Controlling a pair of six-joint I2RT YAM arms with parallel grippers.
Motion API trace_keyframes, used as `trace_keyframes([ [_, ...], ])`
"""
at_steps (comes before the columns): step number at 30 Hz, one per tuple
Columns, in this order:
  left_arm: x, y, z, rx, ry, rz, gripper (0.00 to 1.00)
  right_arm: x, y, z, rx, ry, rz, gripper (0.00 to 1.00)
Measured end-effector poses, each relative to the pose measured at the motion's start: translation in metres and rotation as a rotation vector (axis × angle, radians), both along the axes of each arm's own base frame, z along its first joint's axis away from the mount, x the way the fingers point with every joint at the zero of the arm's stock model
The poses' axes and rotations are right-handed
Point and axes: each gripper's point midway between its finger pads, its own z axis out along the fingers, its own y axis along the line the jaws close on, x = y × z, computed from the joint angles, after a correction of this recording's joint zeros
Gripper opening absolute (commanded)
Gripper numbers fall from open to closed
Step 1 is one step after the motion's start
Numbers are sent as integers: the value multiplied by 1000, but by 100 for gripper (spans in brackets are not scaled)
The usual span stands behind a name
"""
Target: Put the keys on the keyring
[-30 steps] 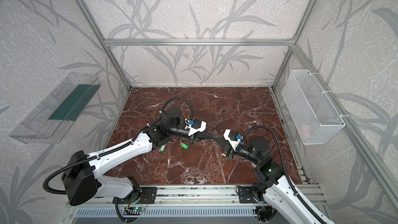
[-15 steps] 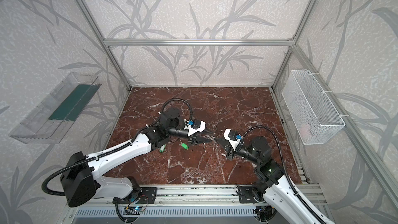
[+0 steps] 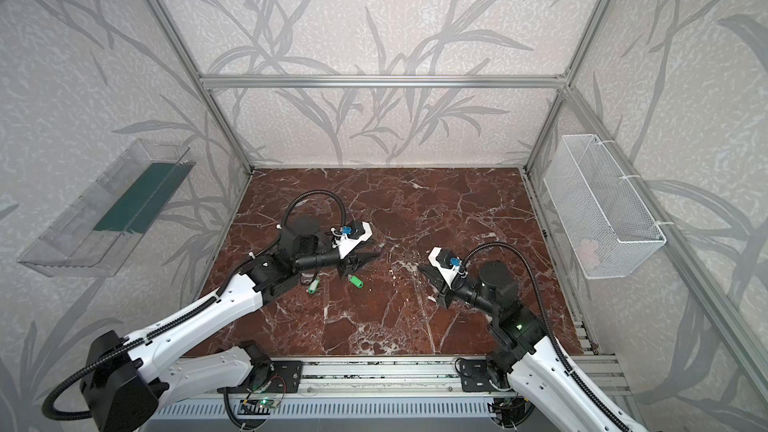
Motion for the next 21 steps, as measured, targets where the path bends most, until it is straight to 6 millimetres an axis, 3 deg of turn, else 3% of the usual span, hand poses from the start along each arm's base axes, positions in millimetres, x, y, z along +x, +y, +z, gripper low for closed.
trace_keyframes([
  [7,23,60,-48,129,170,420,40,6,1,-14,-55,8,-1,0],
  [13,33,110,-73,196,256,711,40,7,4,-21,-75,21,12,0],
  [21,33,159,-113,249,355,960,37,7,9,-26,-80,42,37,0],
])
